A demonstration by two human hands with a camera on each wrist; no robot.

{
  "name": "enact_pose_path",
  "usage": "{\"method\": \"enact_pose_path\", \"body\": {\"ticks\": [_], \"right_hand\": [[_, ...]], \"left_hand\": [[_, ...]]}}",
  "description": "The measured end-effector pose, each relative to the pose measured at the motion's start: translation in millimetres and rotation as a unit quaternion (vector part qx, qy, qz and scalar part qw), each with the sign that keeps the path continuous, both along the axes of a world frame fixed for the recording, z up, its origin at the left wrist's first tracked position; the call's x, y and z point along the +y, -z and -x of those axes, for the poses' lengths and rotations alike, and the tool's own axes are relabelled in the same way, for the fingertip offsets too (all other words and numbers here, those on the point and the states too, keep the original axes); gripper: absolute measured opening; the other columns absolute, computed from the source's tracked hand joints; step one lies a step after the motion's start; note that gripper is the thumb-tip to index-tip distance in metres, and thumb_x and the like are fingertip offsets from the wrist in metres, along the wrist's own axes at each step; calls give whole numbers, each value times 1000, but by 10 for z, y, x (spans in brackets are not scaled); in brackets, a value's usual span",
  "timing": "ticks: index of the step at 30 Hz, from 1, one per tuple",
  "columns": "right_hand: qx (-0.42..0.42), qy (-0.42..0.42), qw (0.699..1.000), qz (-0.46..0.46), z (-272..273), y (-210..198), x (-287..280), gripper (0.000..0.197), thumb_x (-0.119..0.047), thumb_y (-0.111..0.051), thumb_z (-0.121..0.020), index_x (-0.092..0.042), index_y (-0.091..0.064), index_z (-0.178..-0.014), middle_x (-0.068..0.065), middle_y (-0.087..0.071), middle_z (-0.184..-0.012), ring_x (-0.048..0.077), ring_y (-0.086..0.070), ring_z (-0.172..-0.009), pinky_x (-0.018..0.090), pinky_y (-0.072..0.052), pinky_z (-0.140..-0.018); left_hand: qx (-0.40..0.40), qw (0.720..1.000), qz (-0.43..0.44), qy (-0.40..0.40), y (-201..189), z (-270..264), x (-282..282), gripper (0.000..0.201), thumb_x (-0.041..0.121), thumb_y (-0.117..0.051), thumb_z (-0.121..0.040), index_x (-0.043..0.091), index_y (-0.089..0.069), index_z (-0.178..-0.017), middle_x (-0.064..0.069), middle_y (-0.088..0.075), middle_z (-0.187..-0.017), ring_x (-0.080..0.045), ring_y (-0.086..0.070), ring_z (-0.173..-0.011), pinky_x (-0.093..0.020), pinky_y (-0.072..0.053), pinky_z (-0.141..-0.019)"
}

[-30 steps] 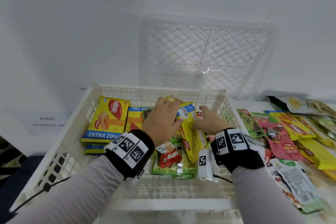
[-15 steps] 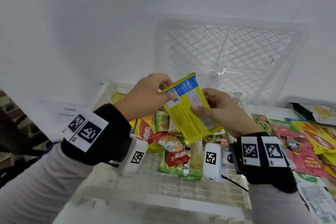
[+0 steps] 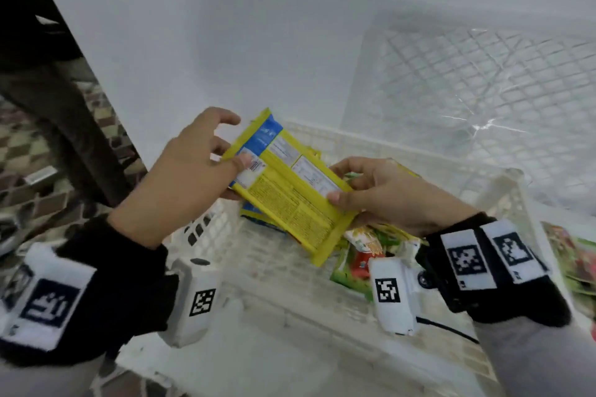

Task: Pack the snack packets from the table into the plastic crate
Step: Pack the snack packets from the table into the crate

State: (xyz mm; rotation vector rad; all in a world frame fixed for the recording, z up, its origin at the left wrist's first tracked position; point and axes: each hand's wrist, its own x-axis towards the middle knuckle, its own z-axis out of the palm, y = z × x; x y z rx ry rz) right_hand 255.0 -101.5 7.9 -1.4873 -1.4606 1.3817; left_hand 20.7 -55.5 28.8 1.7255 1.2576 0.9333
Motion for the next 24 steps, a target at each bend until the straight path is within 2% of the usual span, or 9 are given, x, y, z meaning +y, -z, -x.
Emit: {"method": "enact_pose_path", "body": {"ticks": [3, 6, 9, 14, 15, 17, 19, 21, 24], "right_hand": [[-109, -29, 993, 19, 151, 158, 130, 23, -9, -63, -87, -22, -52, -103, 6, -55, -88, 16, -59, -68, 33, -57, -64], [-219, -90, 969, 76, 242, 286, 229, 27, -15, -63, -87, -25, -47, -106, 4, -57, -90, 27, -69, -76, 40, -59, -72], [-302, -130, 937, 122, 313, 365, 284, 29, -21, -62, -88, -29, -44, -109, -4, -58, -84, 25, -72, -72, 38, -60, -71], [-357, -142, 914, 127, 462, 524, 331, 29, -19, -61, -90, -25, -45, -113, 9, -65, -94, 22, -64, -57, 41, -59, -64], [-363, -151, 911, 121, 498, 564, 328, 29, -18, -61, -90, -24, -46, -114, 10, -65, -95, 20, -63, -55, 38, -58, -60], [-382, -179, 901, 104, 576, 647, 322, 32, -13, -59, -91, -20, -48, -120, 7, -58, -99, 16, -60, -51, 28, -54, -48], [-395, -203, 891, 93, 638, 711, 323, 36, -9, -56, -92, -15, -47, -127, 6, -55, -105, 13, -57, -50, 21, -48, -42], [-417, -224, 878, 75, 664, 721, 321, 39, -12, -58, -92, -15, -47, -130, 9, -58, -114, 16, -59, -63, 24, -50, -50], [-502, -262, 824, 11, 665, 704, 295, 37, -25, -60, -91, -20, -54, -127, 5, -61, -117, 24, -59, -98, 35, -53, -78]], "left_hand": [[164, 985, -51, -24, 318, 105, -68, 27, 16, -60, -89, 22, -52, -114, -6, -59, -91, -26, -64, -71, -35, -55, -63], [375, 922, -93, 20, 588, 82, -87, 25, 15, -51, -92, 12, -51, -117, -10, -60, -91, -31, -58, -90, -37, -42, -76], [469, 876, -74, 86, 730, 35, -70, 25, 17, -47, -92, 11, -44, -117, -13, -61, -103, -30, -56, -100, -38, -41, -82], [533, 836, 25, 128, 742, -7, -35, 9, 14, -44, -93, 11, -43, -101, -15, -55, -110, -31, -53, -101, -31, -35, -72], [544, 826, 44, 140, 721, -17, -37, 1, 12, -41, -93, 11, -42, -94, -16, -55, -110, -30, -52, -95, -30, -34, -69], [561, 809, 71, 160, 723, -30, -24, 11, 9, -37, -92, 12, -39, -81, -16, -56, -111, -28, -49, -88, -28, -35, -65], [575, 790, 91, 193, 737, -48, 7, 14, 9, -36, -92, 9, -45, -82, -17, -55, -115, -30, -53, -96, -30, -37, -72], [564, 785, 127, 222, 764, -59, 47, 17, 11, -36, -90, 7, -52, -94, -16, -53, -122, -29, -52, -103, -31, -37, -79], [553, 778, 149, 257, 792, -62, 83, 40, 15, -37, -90, 16, -54, -127, -11, -50, -134, -27, -48, -120, -31, -38, -93]]}}
